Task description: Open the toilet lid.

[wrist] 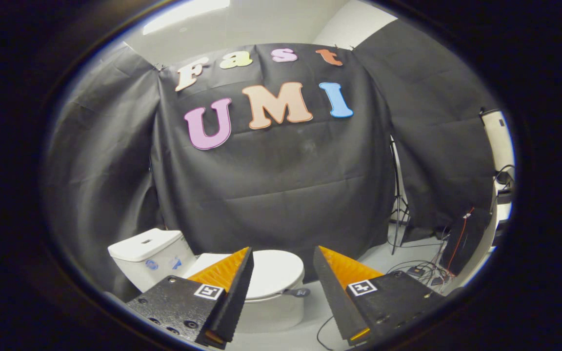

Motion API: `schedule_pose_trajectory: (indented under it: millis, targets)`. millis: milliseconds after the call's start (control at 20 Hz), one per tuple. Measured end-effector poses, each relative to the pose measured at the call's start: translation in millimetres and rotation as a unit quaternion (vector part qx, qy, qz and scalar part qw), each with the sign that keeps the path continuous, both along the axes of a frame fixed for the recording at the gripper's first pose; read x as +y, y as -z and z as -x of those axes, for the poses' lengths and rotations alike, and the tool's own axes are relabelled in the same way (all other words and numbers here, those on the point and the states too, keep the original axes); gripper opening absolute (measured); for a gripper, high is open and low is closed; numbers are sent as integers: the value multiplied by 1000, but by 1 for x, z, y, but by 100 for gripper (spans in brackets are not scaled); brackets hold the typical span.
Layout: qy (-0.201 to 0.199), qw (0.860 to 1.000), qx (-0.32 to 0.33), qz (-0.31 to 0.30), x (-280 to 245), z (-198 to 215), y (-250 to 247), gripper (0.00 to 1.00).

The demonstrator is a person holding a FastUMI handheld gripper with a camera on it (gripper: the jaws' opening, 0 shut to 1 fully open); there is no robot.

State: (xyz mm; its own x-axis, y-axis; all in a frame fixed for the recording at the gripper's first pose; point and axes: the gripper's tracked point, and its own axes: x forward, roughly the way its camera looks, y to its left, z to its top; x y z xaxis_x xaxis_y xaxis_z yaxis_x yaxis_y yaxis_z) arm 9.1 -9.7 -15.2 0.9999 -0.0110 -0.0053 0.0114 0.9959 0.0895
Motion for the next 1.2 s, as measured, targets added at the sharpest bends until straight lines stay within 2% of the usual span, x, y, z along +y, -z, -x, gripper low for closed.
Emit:
schedule_pose_trajectory:
  millis: [800,1000,1200]
  targets:
    - [-8,997,20,-68,-4,-24,29,78]
    - [-7,994,29,-107,-6,-42,45,78]
    - [-2,980,29,-197,-15,-68,70,78]
